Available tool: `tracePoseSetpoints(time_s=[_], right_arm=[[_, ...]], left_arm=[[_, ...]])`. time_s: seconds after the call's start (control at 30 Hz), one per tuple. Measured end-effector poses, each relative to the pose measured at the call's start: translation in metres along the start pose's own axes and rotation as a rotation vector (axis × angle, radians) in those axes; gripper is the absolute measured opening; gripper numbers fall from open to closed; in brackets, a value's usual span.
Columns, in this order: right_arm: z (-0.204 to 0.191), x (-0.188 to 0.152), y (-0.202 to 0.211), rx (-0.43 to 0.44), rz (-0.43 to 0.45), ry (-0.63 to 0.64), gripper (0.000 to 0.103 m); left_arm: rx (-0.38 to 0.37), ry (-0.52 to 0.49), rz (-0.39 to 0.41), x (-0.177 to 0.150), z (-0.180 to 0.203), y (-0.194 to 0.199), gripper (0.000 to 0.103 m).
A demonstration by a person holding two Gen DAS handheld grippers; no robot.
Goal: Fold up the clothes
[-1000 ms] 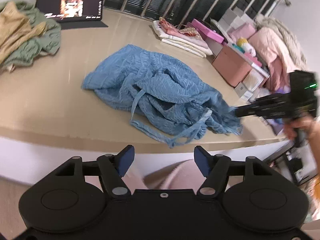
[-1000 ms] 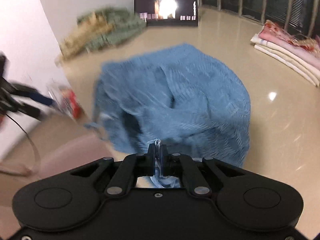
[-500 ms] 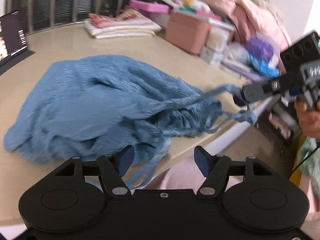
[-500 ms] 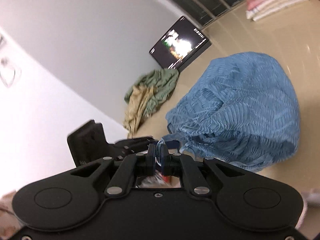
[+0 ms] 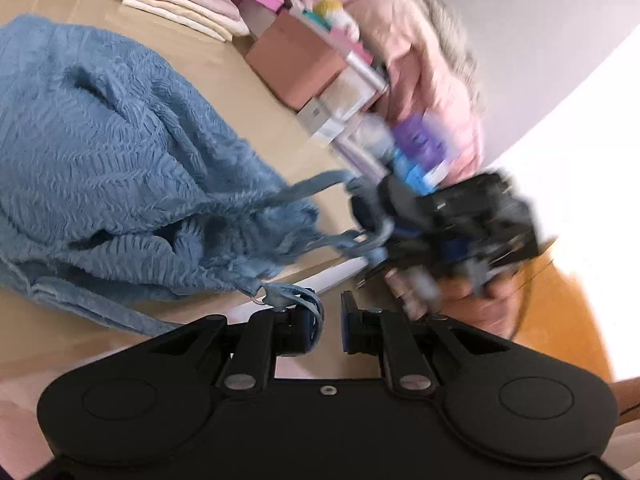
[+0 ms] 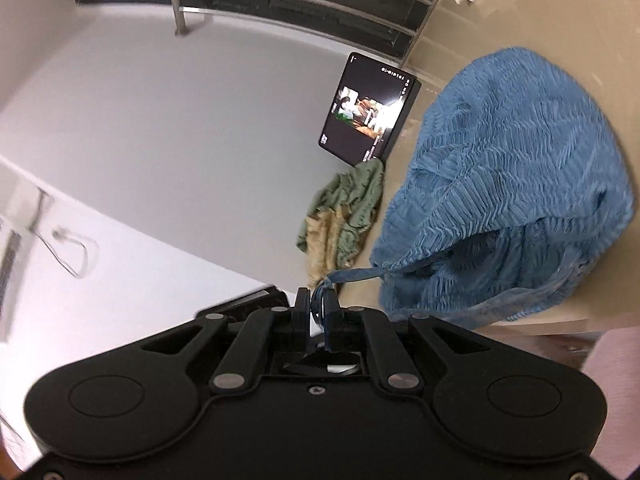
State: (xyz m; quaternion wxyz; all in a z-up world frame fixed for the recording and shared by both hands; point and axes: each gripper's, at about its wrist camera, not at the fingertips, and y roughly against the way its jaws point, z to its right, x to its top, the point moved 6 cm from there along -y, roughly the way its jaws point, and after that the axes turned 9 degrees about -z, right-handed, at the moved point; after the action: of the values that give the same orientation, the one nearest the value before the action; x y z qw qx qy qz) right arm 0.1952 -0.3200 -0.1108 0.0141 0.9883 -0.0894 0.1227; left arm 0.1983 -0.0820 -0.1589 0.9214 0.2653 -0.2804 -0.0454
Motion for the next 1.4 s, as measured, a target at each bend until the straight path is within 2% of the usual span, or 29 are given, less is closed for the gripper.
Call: tracePoseSetpoints(time_s=[0.13, 0.2, 0.33, 0.5, 0.63, 0.73, 0.87, 0.93, 0.97, 1.0, 1.07, 1.23, 1.33, 1.4], right_arm=[[0.001, 0.002, -0.004, 0.071, -0.003, -0.029, 0.01], [-0.001, 0.003, -0.009, 0.091, -0.009, -0.029, 0.022], [-0.004, 0.011, -0.028, 0.087, -0.027, -0.027, 0.029], [-0.002, 0.03, -0.051, 0.029, -0.013, -0.067, 0.029], [-0.005, 0.044, -0.067, 0.018, 0.024, -0.123, 0.03], [-0.008, 0.048, -0.077, 0.048, 0.058, -0.161, 0.03], [-0.006, 0.05, -0.078, 0.104, 0.1, -0.22, 0.03], [-0.005, 0.05, -0.071, 0.137, 0.128, -0.233, 0.03], [-0.003, 0.051, -0.066, 0.155, 0.145, -0.238, 0.03], [-0.003, 0.052, -0.062, 0.168, 0.164, -0.24, 0.03], [-0.002, 0.054, -0.053, 0.191, 0.203, -0.245, 0.03], [-0.008, 0.055, -0.038, 0.203, 0.242, -0.218, 0.03], [-0.011, 0.055, -0.034, 0.206, 0.248, -0.206, 0.03], [-0.011, 0.055, -0.031, 0.213, 0.257, -0.203, 0.03]], left_arm=[[-0.047, 0.064, 0.064, -0.002, -0.008, 0.017, 0.015], [-0.065, 0.097, 0.099, -0.003, -0.015, 0.025, 0.016], [-0.053, 0.129, 0.145, 0.005, -0.022, 0.039, 0.019], [0.058, 0.097, 0.123, 0.017, -0.026, 0.034, 0.021], [0.107, 0.113, 0.11, 0.017, -0.032, 0.026, 0.026], [0.136, 0.122, 0.114, 0.017, -0.034, 0.018, 0.03], [0.232, 0.096, 0.108, 0.01, -0.032, 0.02, 0.031], [0.296, 0.068, 0.104, 0.006, -0.03, 0.026, 0.036], [0.338, 0.045, 0.097, 0.004, -0.029, 0.027, 0.042], [0.38, 0.022, 0.089, 0.003, -0.028, 0.028, 0.052], [0.461, -0.03, 0.067, -0.001, -0.025, 0.027, 0.058], [0.56, -0.159, -0.002, -0.008, -0.011, 0.015, 0.059], [0.624, -0.229, -0.008, -0.008, -0.005, 0.004, 0.059], [0.564, -0.224, -0.009, -0.01, -0.003, 0.0, 0.051]])
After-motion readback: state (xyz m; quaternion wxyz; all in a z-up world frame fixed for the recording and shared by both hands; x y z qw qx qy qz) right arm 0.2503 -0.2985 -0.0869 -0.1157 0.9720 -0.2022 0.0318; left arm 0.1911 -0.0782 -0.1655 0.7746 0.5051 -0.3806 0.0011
